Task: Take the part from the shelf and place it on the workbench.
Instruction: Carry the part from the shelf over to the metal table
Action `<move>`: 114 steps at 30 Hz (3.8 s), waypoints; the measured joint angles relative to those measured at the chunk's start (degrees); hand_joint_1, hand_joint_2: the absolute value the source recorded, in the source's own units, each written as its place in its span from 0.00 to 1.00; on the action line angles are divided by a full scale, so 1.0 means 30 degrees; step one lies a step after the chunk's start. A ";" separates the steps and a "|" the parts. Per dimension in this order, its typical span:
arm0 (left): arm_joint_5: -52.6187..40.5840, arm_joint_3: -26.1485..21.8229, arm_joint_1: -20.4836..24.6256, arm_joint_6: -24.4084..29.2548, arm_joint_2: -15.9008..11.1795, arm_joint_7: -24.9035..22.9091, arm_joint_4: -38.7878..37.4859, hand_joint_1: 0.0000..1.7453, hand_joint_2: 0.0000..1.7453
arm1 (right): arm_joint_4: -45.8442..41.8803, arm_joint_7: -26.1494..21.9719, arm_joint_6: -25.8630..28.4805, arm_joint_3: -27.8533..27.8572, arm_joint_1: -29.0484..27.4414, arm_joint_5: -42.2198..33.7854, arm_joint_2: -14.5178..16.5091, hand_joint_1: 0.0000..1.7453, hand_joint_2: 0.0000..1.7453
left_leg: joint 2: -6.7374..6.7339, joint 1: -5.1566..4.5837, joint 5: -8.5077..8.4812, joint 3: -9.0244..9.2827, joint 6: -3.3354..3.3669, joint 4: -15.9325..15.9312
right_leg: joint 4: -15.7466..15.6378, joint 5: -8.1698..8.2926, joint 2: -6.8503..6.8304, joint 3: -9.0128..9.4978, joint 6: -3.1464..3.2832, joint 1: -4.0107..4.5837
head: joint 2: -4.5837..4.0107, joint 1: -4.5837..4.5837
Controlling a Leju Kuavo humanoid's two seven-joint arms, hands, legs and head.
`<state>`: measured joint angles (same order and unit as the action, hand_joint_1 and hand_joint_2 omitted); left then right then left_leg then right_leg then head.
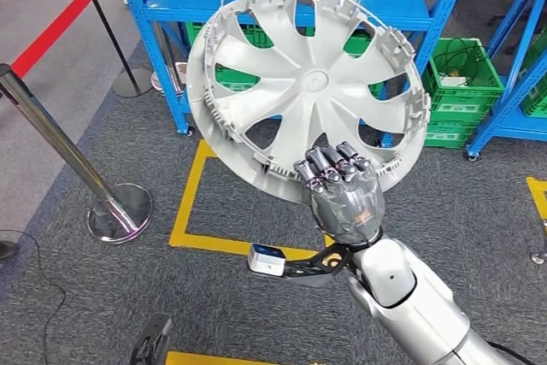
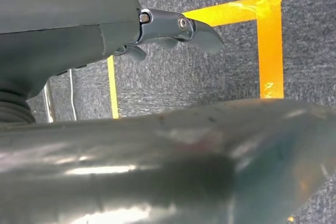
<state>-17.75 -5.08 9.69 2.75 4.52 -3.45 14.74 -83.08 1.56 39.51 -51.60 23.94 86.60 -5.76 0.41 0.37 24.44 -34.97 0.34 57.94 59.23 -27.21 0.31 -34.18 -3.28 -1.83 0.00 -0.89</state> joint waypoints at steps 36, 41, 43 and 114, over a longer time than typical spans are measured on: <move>-0.0421 0.0315 -0.0059 -0.0126 0.0087 0.0177 -0.0002 0.00 0.00 | -0.0029 -0.0073 0.0004 0.0000 -0.0023 0.0016 0.0004 1.00 1.00 | -0.0056 -0.0382 0.0813 0.0663 0.0040 0.0148 | -0.0194 0.0759 -0.0182 -0.0590 0.0778 0.0510 | 0.0000 0.0115; -0.0544 0.0315 -0.0044 -0.0117 0.0089 0.0204 -0.0002 0.00 0.00 | -0.0051 -0.0004 0.0004 0.0002 -0.0028 0.0026 0.0004 1.00 1.00 | -0.0056 -0.0372 0.0804 0.0665 0.0043 0.0146 | -0.0193 0.0764 -0.0180 -0.0596 0.0784 0.0522 | 0.0000 0.0115; -0.0581 0.0315 -0.0037 -0.0064 0.0089 0.0200 -0.0002 0.00 0.00 | -0.0080 0.0025 0.0004 0.0005 -0.0045 0.0022 0.0004 1.00 1.00 | -0.0057 -0.0369 0.0803 0.0665 0.0042 0.0146 | -0.0192 0.0769 -0.0179 -0.0598 0.0791 0.0531 | 0.0000 0.0115; -0.0703 0.0279 0.0026 0.0211 0.0060 0.0007 0.0005 0.00 0.00 | -0.0330 0.0177 0.0018 0.0880 -0.1068 0.0000 -0.0100 1.00 1.00 | -0.0574 -0.0088 0.2558 -0.0216 -0.0368 0.2636 | -0.0232 0.0426 -0.0147 -0.0304 0.1114 0.0377 | 0.0000 0.0065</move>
<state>-19.86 -4.24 9.76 3.39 4.70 -3.43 14.75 -84.07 2.09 39.56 -48.97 20.73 86.60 -6.06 -1.32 0.11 32.12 -35.62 -0.76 65.84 58.53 -25.93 -0.13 -35.09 0.06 -0.70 0.00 -0.69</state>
